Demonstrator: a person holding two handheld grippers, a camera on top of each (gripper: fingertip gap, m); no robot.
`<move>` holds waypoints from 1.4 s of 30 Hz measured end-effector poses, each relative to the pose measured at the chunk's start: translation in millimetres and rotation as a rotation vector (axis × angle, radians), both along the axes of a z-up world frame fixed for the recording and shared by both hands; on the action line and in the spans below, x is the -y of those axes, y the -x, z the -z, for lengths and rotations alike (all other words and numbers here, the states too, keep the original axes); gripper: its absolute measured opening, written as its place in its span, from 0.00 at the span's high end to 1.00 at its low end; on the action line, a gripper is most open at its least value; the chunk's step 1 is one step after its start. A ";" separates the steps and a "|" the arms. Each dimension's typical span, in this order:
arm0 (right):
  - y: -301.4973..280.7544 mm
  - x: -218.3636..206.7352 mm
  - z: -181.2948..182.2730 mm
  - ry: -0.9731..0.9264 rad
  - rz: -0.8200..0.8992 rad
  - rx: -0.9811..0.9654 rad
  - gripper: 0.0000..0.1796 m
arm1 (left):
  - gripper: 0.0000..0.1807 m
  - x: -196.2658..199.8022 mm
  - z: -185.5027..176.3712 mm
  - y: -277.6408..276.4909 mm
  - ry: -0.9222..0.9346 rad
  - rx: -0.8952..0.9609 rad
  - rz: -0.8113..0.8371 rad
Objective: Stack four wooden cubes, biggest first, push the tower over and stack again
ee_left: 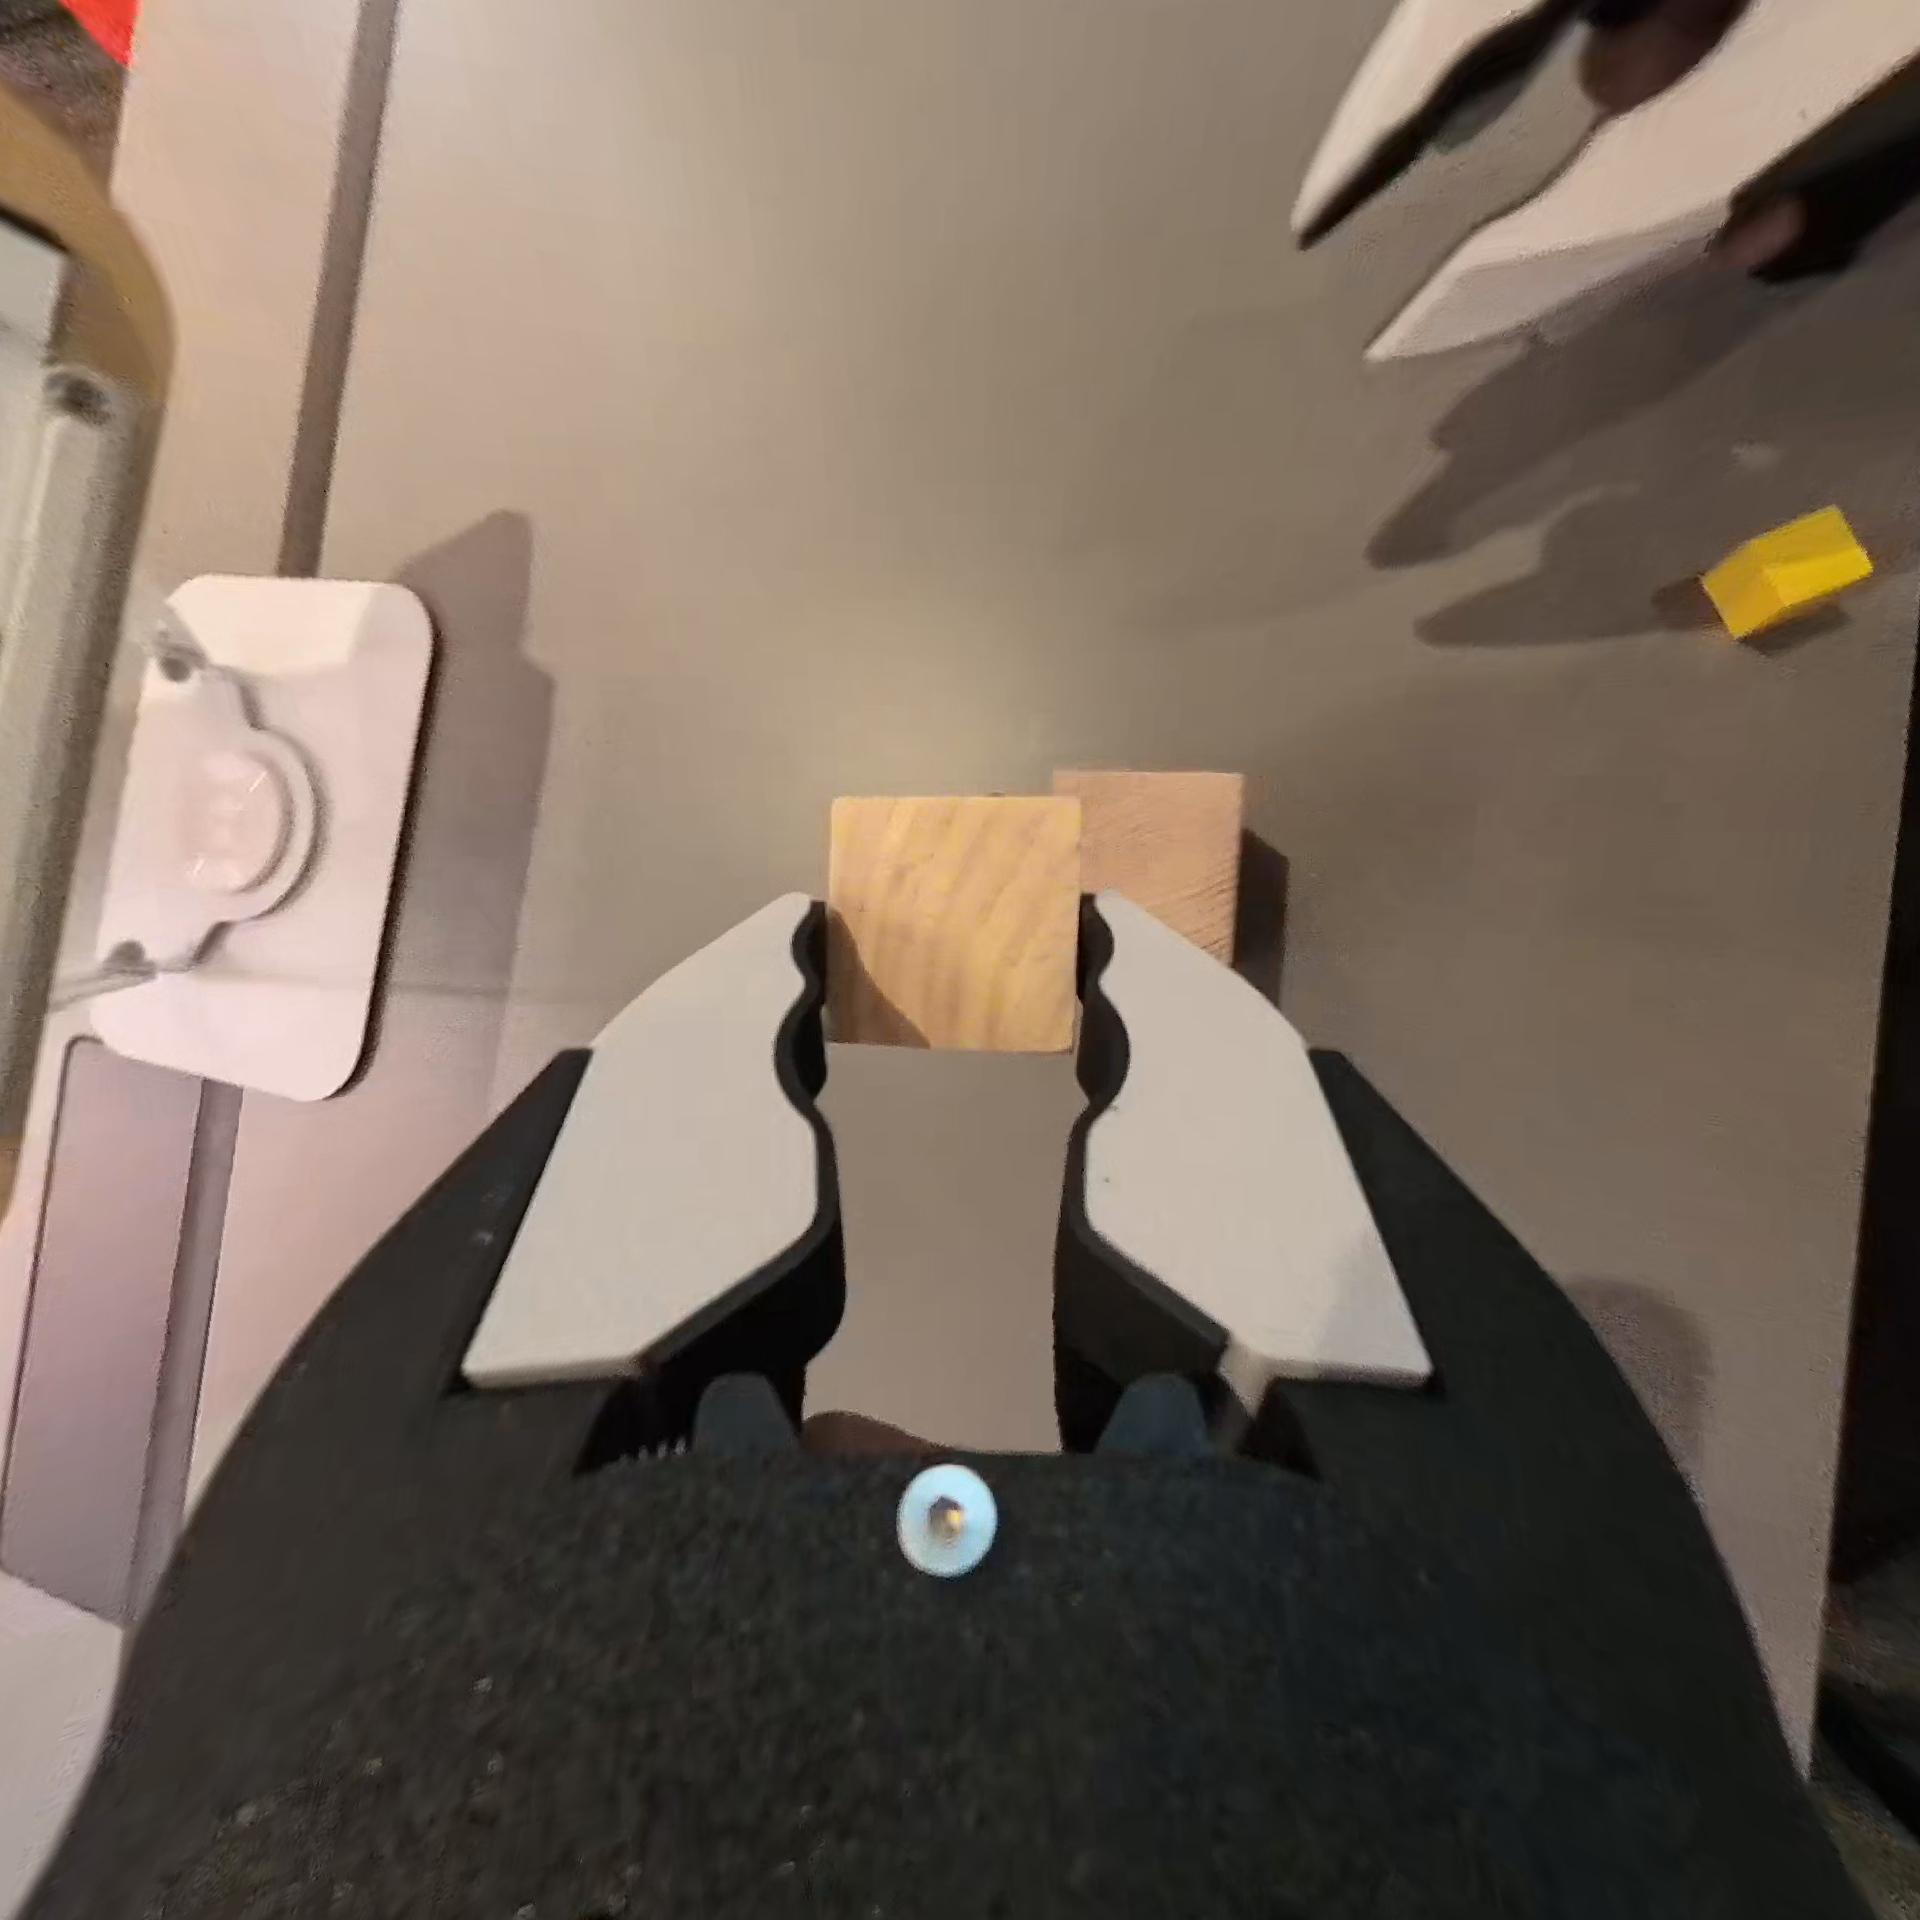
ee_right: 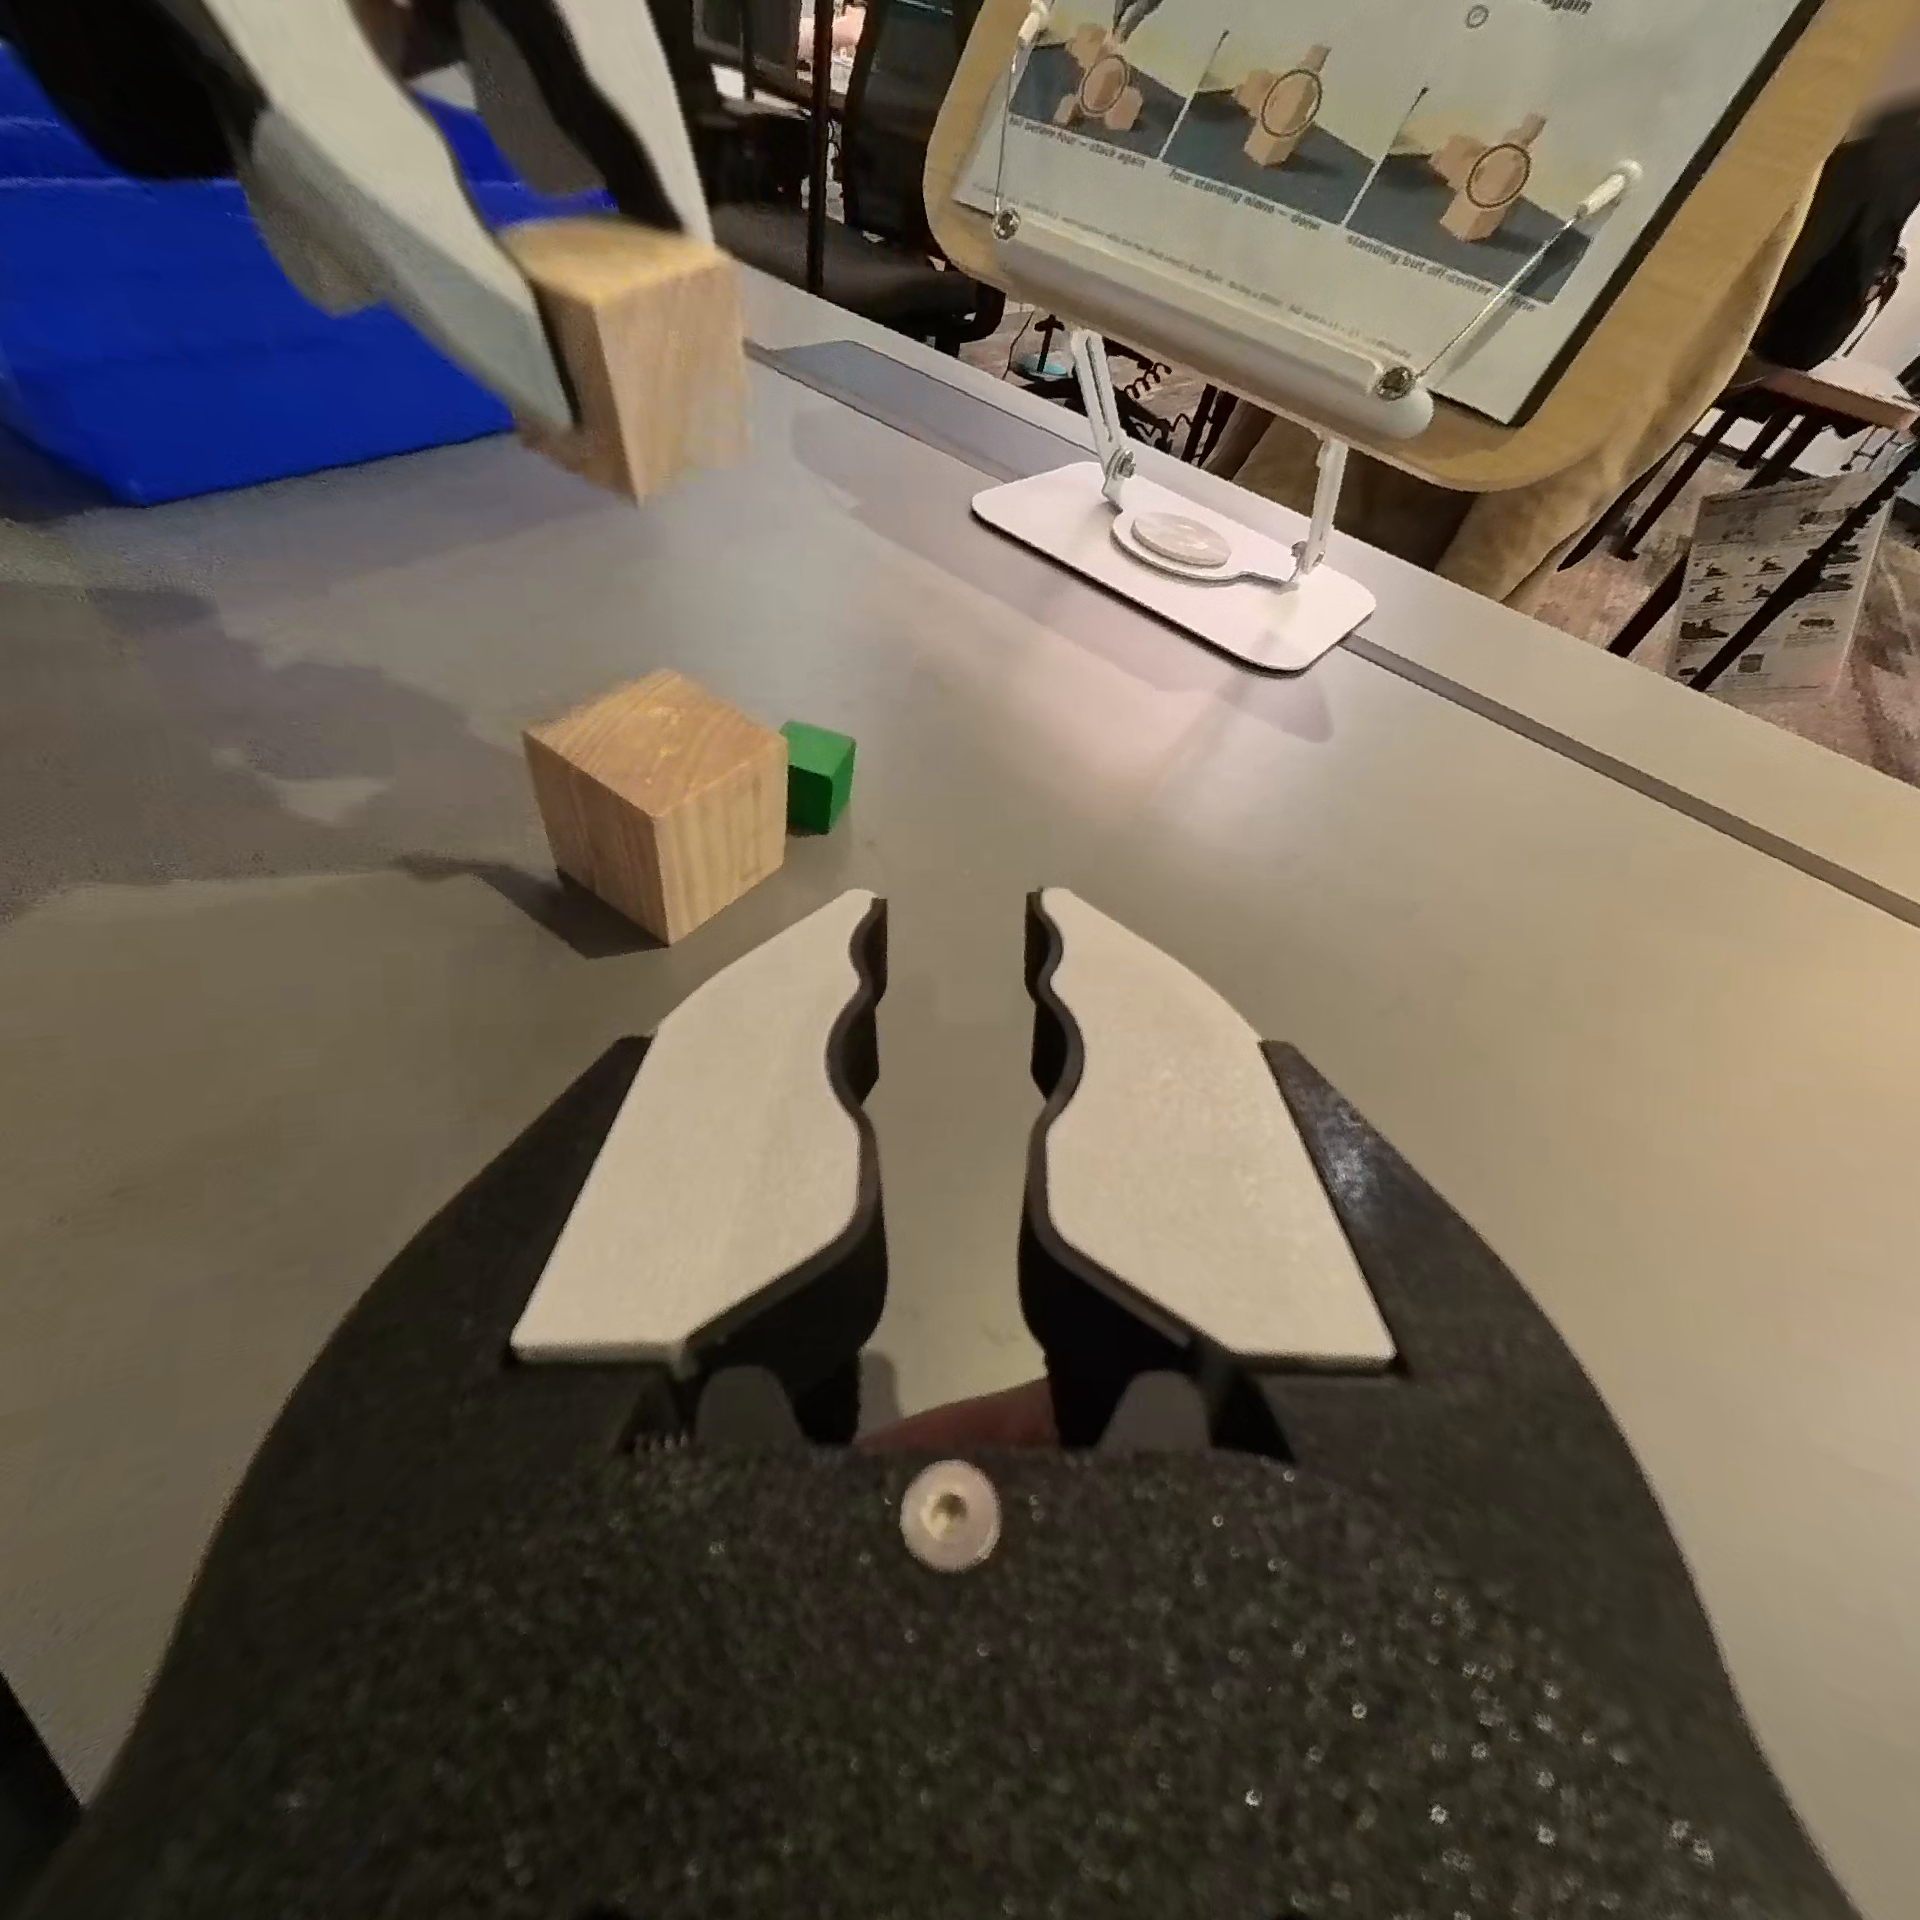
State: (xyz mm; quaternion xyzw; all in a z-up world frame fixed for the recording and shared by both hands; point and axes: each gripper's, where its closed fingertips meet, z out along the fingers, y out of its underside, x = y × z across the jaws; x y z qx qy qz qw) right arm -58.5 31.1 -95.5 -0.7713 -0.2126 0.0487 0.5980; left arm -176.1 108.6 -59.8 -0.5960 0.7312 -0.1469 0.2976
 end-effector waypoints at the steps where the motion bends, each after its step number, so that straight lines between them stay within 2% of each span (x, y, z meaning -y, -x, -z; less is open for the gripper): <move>1: 1.0 -0.1 0.5 0.002 -0.002 -0.001 0.86 | 0.75 6.2 6.9 -3.5 -0.010 -0.007 0.008; 7: 5.9 1.8 1.2 -0.001 -0.008 0.025 0.86 | 0.75 20.5 49.5 -17.7 0.051 -0.071 0.026; 15: 6.5 1.9 6.7 0.012 -0.011 0.042 0.86 | 0.75 24.0 63.1 -20.8 0.071 -0.092 0.032; 16: 6.6 0.9 7.2 0.013 -0.016 0.048 0.86 | 0.74 25.4 62.5 -19.7 0.078 -0.088 0.031; 18: 7.3 -4.8 4.3 0.008 -0.049 0.089 0.86 | 0.64 29.9 56.9 -17.5 0.096 -0.059 0.030; 19: 9.3 -9.6 2.1 0.014 -0.093 0.134 0.86 | 0.62 31.7 52.5 -14.8 0.099 -0.043 0.022; 22: 30.5 -19.2 5.5 0.105 -0.397 0.302 0.84 | 0.58 43.4 33.6 -2.4 0.098 0.056 -0.015; 25: 41.3 -43.5 10.6 0.174 -0.617 0.410 0.77 | 0.59 56.3 20.2 16.0 0.069 0.197 -0.127; 29: 49.8 -76.5 23.1 0.294 -0.841 0.471 0.79 | 0.62 86.8 32.9 37.7 0.084 0.331 -0.253; 36: 65.7 -101.9 64.6 0.413 -1.007 0.562 0.77 | 0.63 148.8 79.0 48.7 0.183 0.335 -0.284; 42: 86.0 -106.7 80.0 0.326 -1.068 0.521 0.79 | 0.63 167.4 85.4 52.9 0.228 0.331 -0.281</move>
